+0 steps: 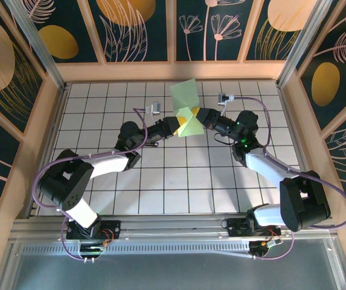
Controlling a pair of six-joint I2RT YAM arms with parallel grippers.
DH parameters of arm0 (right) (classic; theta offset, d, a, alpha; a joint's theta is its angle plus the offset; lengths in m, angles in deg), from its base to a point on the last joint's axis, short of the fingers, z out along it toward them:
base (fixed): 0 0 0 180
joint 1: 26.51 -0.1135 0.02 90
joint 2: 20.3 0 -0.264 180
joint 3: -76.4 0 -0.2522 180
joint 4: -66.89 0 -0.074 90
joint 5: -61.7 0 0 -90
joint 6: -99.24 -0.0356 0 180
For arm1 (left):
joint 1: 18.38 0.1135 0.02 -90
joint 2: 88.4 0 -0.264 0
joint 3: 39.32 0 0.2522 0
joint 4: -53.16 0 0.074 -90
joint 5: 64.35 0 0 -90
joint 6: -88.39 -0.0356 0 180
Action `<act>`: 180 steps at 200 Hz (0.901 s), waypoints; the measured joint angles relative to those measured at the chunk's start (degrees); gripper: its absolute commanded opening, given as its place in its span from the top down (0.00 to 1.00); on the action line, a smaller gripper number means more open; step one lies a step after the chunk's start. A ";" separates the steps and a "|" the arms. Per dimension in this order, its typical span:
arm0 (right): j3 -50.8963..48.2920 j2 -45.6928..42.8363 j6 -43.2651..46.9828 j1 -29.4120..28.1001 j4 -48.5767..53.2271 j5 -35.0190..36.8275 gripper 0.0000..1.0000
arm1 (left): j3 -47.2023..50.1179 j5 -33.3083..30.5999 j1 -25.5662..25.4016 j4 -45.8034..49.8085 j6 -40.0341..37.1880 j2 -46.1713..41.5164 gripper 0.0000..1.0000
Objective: Fold a paper plane with a square sheet of paper (fold left side to right side)
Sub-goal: Turn over the paper at the center of the table.
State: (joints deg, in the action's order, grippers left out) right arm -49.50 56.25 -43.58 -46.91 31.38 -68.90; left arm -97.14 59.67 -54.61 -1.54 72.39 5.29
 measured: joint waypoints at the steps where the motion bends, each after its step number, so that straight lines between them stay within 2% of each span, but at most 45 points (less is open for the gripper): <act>1: 0.00 0.00 -0.04 0.00 0.00 0.00 1.00 | 0.00 -0.02 0.00 0.04 0.09 0.00 0.63; 57: 0.00 -0.02 0.02 0.00 0.15 0.07 0.79 | 0.00 -0.55 0.00 1.46 -0.94 0.00 0.90; 88: -0.02 -1.16 2.34 0.00 3.30 0.52 0.66 | 0.00 -0.81 0.00 5.03 -2.97 -0.79 1.00; 108: -0.02 -3.39 5.97 0.07 8.24 2.01 0.59 | -0.22 -0.87 0.00 9.79 -5.66 -2.64 1.00; 128: 0.15 -6.47 12.04 0.17 16.48 5.95 0.52 | -1.99 -1.09 0.00 19.47 -10.80 -5.60 1.00; 144: 0.94 -8.46 17.97 0.26 24.83 11.32 0.49 | -5.70 -2.43 0.00 31.98 -17.51 -8.02 1.00; 180: 2.91 -10.40 29.59 0.50 41.42 28.17 0.39 | -18.23 -12.09 -0.50 64.50 -33.09 -10.36 1.00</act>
State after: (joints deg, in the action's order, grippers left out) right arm -46.60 45.85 -13.98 -46.41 72.80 -40.73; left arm -115.37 47.58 -55.11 62.96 39.30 -5.07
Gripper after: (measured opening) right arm 0.584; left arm 0.044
